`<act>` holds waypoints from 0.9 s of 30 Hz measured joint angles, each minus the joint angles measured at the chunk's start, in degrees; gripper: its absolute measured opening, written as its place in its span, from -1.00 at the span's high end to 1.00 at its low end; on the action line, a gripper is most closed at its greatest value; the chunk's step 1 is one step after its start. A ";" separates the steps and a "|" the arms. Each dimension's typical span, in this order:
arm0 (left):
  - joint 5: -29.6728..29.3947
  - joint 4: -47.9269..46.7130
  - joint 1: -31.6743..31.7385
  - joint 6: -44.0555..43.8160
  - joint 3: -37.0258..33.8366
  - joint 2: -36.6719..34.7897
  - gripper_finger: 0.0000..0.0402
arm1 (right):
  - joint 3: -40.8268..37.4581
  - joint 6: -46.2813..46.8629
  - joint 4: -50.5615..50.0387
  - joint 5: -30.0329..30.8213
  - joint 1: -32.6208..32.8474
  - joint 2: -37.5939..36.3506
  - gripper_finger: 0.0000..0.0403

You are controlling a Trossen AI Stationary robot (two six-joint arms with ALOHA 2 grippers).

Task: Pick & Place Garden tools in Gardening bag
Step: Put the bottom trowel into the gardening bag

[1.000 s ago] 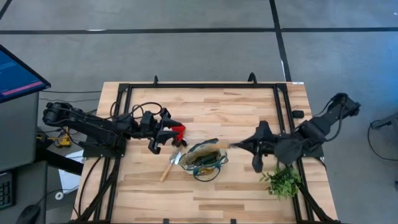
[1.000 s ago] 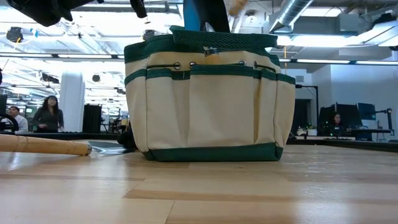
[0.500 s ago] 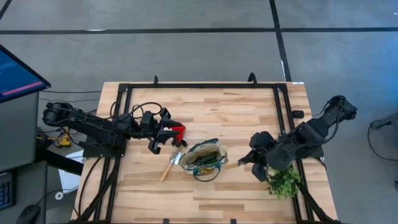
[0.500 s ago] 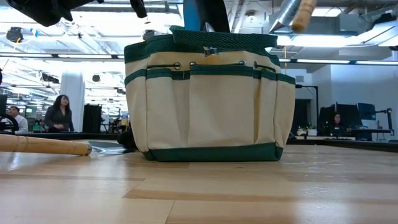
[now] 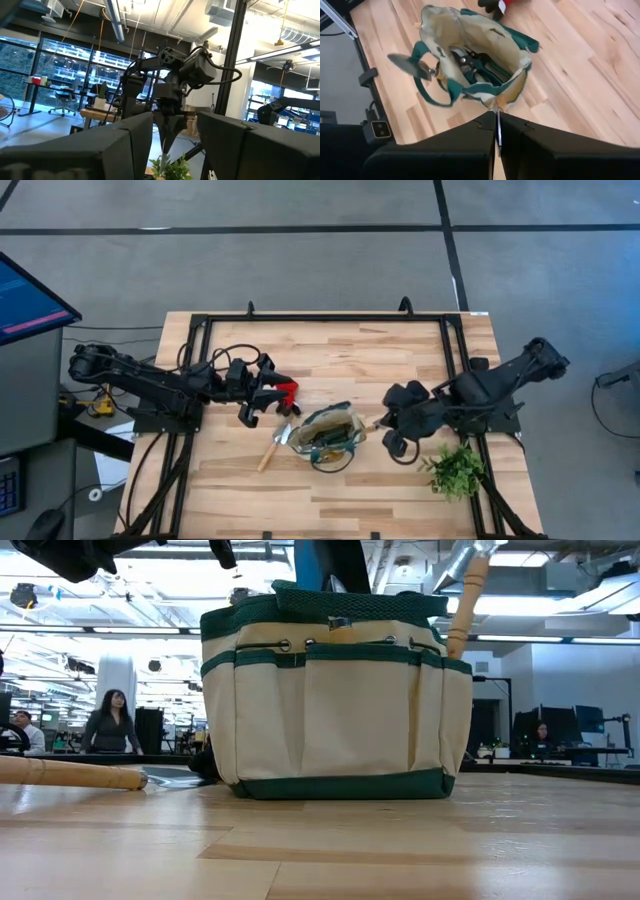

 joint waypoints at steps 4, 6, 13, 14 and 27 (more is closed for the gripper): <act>0.01 -0.02 0.00 -0.01 0.00 0.00 0.28 | -0.02 -2.07 2.89 -0.70 -0.51 0.11 1.00; 0.01 0.02 0.00 -0.01 0.00 0.00 0.28 | -0.02 -2.80 3.74 -1.73 -1.12 0.19 1.00; 0.02 -0.02 -0.01 -0.01 0.00 0.00 0.28 | -0.28 -2.78 3.32 -3.29 -2.25 0.25 1.00; 0.03 -0.02 0.00 -0.01 0.00 0.00 0.28 | -0.25 -2.79 3.36 -3.70 -2.28 0.67 1.00; 0.03 -0.45 -0.02 -0.14 0.00 0.04 0.28 | -0.37 -6.13 2.13 -7.48 -4.83 8.62 1.00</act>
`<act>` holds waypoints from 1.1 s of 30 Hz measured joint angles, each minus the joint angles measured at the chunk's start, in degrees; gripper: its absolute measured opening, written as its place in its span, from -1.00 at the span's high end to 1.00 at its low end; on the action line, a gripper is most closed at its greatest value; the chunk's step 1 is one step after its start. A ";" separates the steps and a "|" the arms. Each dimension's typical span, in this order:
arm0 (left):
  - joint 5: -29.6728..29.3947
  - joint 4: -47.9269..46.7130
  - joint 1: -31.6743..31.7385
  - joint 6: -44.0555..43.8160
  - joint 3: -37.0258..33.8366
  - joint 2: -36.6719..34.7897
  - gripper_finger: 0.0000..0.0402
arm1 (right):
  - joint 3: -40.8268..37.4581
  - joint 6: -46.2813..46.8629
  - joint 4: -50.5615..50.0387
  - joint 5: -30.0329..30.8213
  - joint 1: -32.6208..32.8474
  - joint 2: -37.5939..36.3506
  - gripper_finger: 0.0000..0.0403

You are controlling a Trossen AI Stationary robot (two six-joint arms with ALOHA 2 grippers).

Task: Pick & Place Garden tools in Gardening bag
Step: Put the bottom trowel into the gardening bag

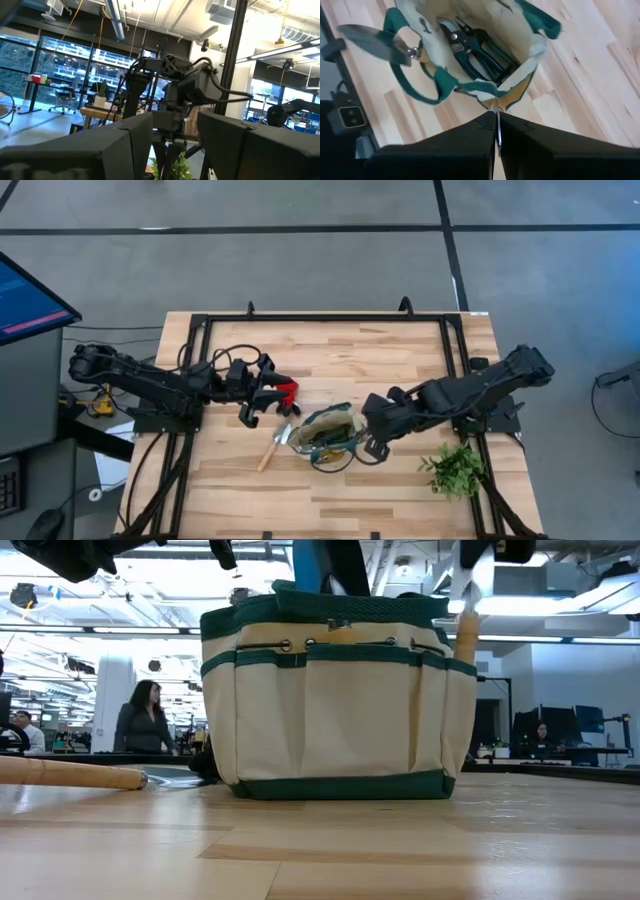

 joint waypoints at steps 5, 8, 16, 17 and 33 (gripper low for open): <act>0.00 -0.05 0.00 -0.02 0.00 0.00 0.28 | 0.02 -2.68 2.16 0.00 -0.77 2.55 1.00; 0.00 -0.05 0.00 -0.02 0.00 0.00 0.28 | 0.02 -3.52 2.97 -0.02 -1.28 4.28 1.00; -0.01 -0.17 0.00 -0.02 0.00 0.00 0.28 | 0.02 -4.78 3.63 0.03 -1.55 5.67 1.00; -0.01 -0.18 0.00 -0.02 0.00 0.00 0.28 | 0.02 -4.79 3.93 0.04 -1.55 5.68 1.00; 0.00 -0.42 0.00 -0.03 0.00 -0.01 0.28 | 0.02 -4.76 4.56 0.09 -1.54 5.67 0.98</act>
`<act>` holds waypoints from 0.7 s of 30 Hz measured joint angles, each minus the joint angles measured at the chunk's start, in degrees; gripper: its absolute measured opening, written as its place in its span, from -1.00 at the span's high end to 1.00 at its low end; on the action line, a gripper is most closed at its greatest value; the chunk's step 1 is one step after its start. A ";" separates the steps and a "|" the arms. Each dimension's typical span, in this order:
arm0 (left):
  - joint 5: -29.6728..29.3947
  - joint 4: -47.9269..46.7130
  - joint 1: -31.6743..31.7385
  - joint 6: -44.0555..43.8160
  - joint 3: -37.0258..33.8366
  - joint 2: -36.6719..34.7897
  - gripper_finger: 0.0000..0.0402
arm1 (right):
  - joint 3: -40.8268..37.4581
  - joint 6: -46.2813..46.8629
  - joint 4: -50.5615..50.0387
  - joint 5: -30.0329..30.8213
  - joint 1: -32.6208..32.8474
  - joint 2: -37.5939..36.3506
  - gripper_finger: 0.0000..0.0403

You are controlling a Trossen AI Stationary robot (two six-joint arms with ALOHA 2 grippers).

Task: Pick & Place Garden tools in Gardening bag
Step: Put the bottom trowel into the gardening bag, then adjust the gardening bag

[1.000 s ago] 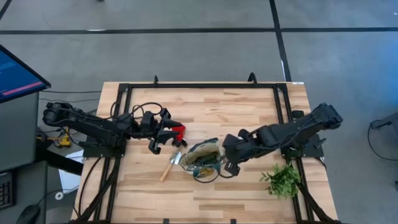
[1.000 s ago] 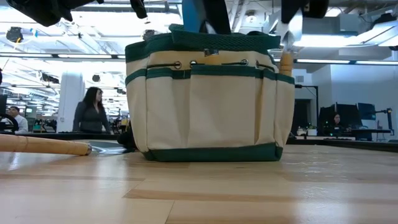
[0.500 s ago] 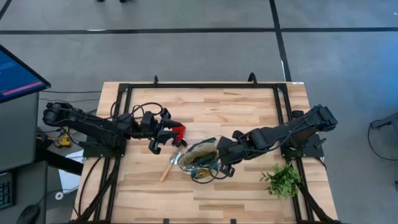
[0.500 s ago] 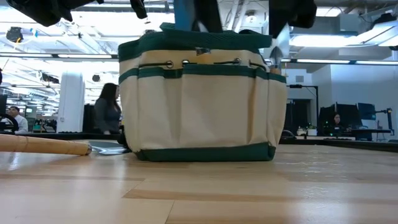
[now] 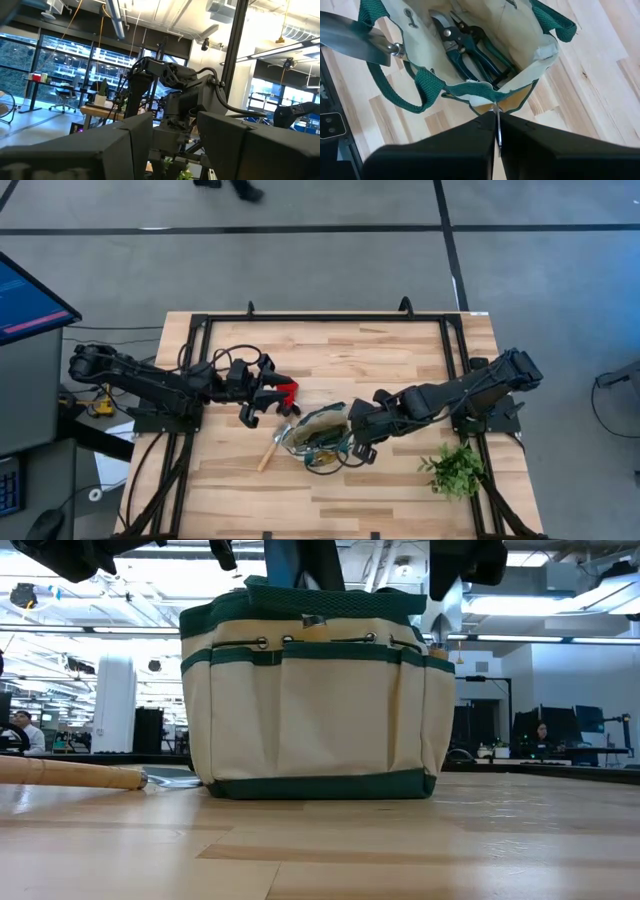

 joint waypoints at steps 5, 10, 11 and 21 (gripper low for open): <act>-0.01 -0.02 0.00 -0.01 0.00 -0.01 0.28 | 0.00 -0.15 0.02 0.09 0.08 0.00 0.83; 0.00 -0.02 0.00 -0.01 0.00 -0.01 0.28 | 0.01 -2.70 0.09 0.02 0.57 0.00 0.53; 0.00 -0.02 0.00 -0.01 0.00 -0.01 0.28 | 0.01 -2.83 0.09 -0.03 0.60 0.00 0.46; 0.00 -0.02 0.00 -0.01 -0.02 -0.01 0.28 | 2.05 -2.89 -2.97 -9.13 0.54 -1.31 0.31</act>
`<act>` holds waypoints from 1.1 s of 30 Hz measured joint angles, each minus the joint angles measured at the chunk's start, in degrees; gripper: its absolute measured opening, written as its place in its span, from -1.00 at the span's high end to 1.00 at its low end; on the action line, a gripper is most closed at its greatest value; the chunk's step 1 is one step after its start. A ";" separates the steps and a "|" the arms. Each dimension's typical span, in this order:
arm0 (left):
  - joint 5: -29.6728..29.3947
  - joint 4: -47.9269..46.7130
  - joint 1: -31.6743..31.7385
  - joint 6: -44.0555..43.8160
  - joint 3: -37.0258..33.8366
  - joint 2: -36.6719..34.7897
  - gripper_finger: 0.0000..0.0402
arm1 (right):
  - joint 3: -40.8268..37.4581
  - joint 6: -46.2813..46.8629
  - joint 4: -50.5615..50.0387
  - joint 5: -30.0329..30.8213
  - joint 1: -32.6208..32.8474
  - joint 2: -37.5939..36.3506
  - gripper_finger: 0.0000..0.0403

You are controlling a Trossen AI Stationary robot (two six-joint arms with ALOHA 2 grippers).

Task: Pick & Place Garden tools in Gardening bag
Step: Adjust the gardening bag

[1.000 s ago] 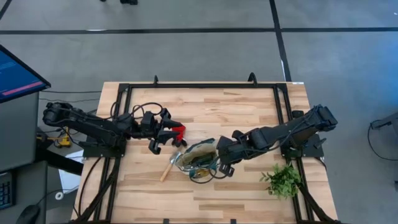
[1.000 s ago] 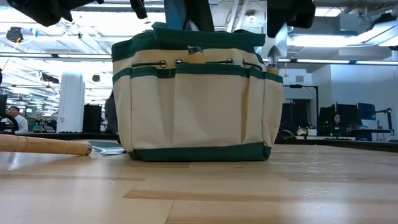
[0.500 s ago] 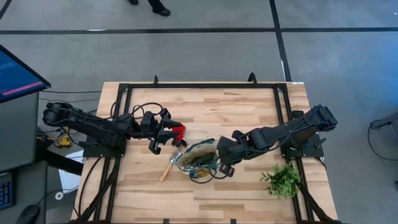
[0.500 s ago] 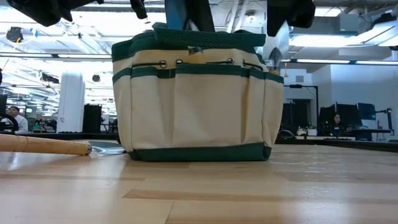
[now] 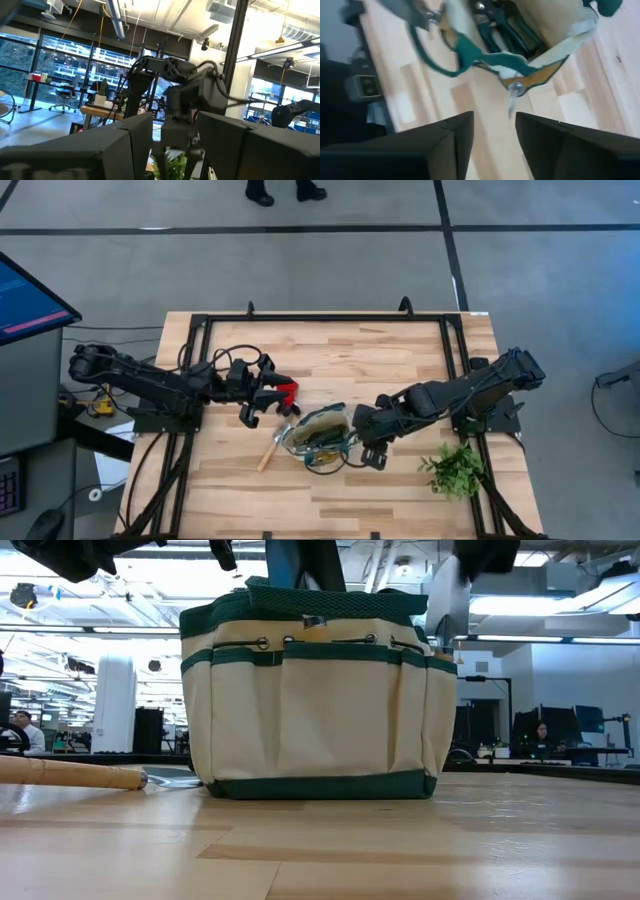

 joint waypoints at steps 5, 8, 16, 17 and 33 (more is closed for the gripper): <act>-0.01 -0.01 0.00 0.00 0.00 0.00 0.28 | 3.64 0.32 -2.82 -1.03 1.56 -0.62 0.56; 0.75 -0.31 0.00 0.04 0.00 -0.10 0.28 | 4.20 -0.02 -2.58 0.77 3.64 -0.85 0.80; 6.02 -11.87 0.00 -1.57 -0.03 -2.81 0.35 | 4.07 4.74 -2.66 9.63 12.80 -0.70 0.98; 6.28 -14.81 -0.08 -2.47 -0.02 -3.37 0.39 | 4.07 5.99 -2.14 11.86 14.28 -0.70 0.99; -0.92 -41.28 -6.00 -6.29 -0.02 -3.80 0.99 | -17.38 14.08 34.25 32.99 22.32 -0.66 1.00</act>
